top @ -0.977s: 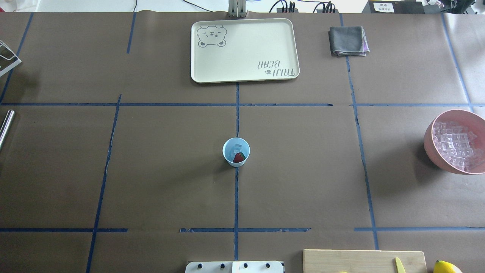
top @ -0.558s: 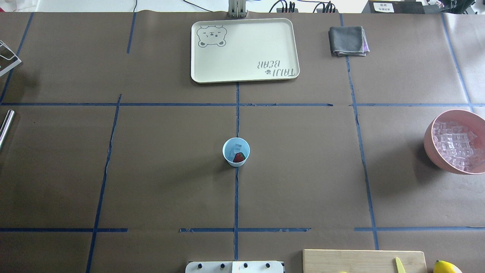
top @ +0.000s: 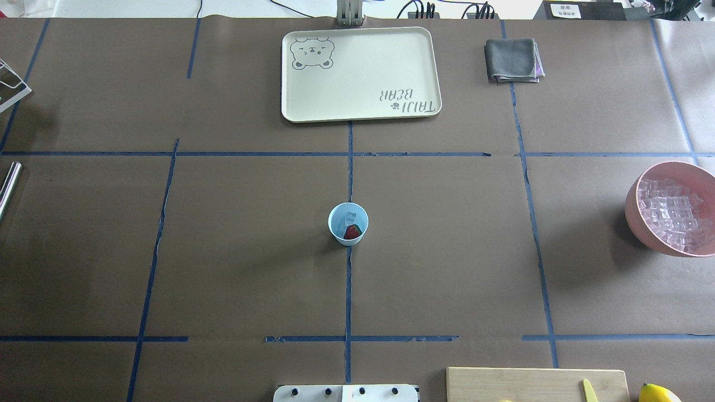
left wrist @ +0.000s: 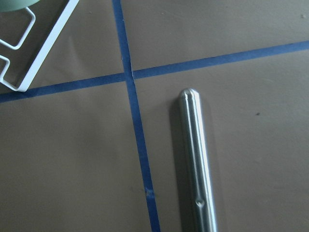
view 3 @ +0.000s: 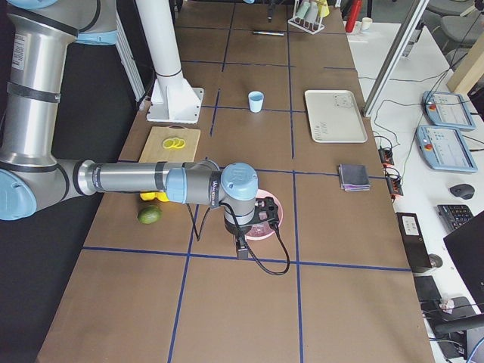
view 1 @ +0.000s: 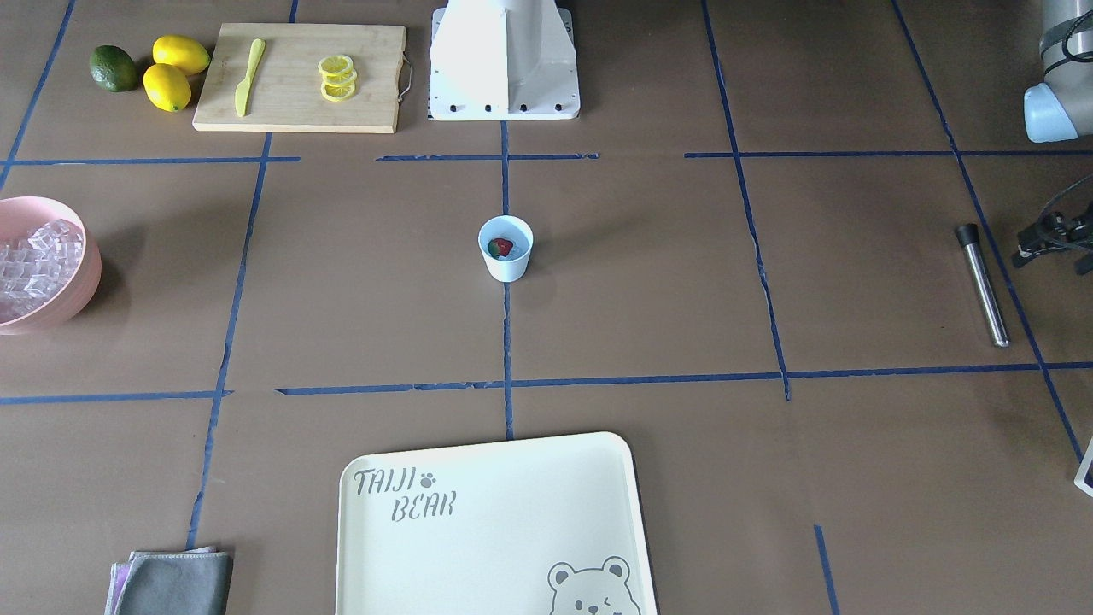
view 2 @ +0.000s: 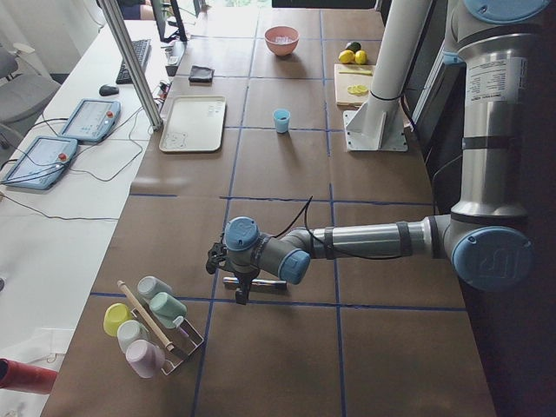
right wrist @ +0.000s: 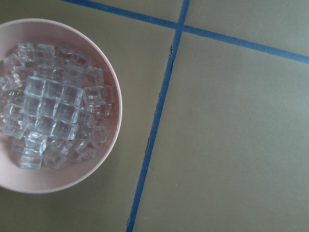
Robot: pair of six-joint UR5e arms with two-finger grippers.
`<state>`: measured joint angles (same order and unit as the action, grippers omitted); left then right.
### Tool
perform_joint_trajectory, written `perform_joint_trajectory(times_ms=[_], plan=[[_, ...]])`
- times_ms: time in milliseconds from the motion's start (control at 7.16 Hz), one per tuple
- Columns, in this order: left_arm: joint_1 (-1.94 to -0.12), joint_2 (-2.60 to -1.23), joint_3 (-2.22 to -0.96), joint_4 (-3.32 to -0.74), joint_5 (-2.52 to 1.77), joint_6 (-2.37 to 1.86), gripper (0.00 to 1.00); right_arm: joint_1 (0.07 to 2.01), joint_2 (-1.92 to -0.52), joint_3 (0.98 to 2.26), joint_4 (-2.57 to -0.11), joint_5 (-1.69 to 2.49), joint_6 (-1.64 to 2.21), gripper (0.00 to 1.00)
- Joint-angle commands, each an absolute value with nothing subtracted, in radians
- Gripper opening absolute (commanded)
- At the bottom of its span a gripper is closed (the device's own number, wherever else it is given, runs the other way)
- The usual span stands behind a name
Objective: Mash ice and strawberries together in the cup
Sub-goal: 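Grasp the stainless steel pestle rod beside the dish rack with the left gripper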
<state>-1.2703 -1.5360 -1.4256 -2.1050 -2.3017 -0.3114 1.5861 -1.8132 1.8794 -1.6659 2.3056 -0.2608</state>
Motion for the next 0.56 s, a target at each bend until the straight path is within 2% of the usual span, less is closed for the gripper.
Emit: perform_joint_trajectory(times_ms=[0, 279, 419], plan=[[-1.217, -1.610, -1.344, -2.146, -2.248, -0.399, 1.00, 1.586, -1.813, 1.879, -1.666, 2.306, -0.261, 0.99], [-1.191, -1.663, -1.232, -2.213, -2.246, -0.399, 1.00, 1.586, -1.813, 1.878, -1.666, 2.306, -0.261, 0.99], [-1.169, -1.667, -1.221, -2.221, -2.246, -0.400, 1.00, 1.586, -1.813, 1.876, -1.666, 2.306, -0.261, 0.99]])
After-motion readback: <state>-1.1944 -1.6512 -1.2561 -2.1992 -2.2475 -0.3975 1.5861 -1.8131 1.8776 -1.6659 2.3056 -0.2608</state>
